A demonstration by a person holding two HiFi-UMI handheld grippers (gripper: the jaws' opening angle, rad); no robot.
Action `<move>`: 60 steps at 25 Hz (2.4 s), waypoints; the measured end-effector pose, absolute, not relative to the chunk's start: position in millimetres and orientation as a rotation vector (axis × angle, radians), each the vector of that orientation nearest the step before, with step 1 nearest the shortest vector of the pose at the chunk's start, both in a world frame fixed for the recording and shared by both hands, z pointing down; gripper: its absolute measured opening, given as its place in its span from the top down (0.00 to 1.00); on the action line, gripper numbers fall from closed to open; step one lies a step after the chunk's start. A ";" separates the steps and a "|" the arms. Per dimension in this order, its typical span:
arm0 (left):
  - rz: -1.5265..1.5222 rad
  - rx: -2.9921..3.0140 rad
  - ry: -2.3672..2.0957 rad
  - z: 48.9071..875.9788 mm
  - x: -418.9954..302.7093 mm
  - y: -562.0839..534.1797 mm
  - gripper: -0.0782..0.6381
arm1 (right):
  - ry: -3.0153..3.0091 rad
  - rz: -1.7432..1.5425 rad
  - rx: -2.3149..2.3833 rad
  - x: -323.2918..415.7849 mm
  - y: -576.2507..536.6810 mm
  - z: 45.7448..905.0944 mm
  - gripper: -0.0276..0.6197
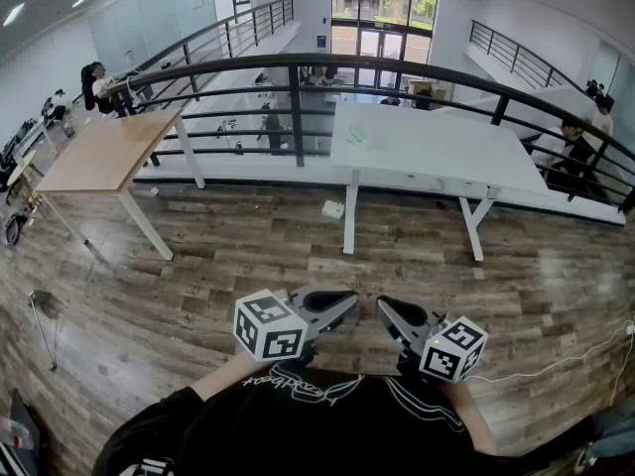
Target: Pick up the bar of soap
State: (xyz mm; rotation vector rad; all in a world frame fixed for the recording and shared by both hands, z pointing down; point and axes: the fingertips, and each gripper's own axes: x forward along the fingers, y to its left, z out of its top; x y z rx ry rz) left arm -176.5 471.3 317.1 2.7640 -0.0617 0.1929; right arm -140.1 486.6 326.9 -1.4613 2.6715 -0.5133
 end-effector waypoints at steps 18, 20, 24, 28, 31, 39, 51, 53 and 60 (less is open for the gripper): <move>0.257 2.729 -0.067 334.5 -138.4 510.6 0.88 | 2.599 -0.604 -1.415 -98.2 520.8 342.5 0.93; 0.272 2.724 -0.065 338.8 -133.4 510.2 0.88 | 2.596 -0.625 -1.407 -95.0 520.5 348.2 0.93; 0.283 2.714 -0.059 347.1 -123.1 501.9 0.88 | 2.587 -0.638 -1.430 -83.3 512.1 356.9 0.93; 0.295 2.692 -0.038 364.6 -107.2 488.8 0.88 | 2.506 -0.680 -1.511 -55.7 496.1 372.7 0.93; 0.298 2.671 -0.025 377.6 -95.6 466.0 0.88 | 2.475 -0.725 -1.517 -43.6 475.2 385.1 0.93; 0.322 2.610 -0.002 407.5 -53.3 372.4 0.88 | 2.447 -0.842 -1.555 -2.9 385.0 421.7 0.93; 0.328 2.575 -0.088 395.5 18.2 91.4 0.88 | 2.408 -0.898 -1.574 78.8 122.1 416.0 0.93; 0.314 2.591 -0.092 386.4 28.4 53.1 0.88 | 2.414 -0.889 -1.569 88.6 87.5 410.7 0.93; 0.259 2.606 -0.114 368.4 40.6 -33.3 0.88 | 2.425 -0.844 -1.627 113.4 7.3 401.4 0.93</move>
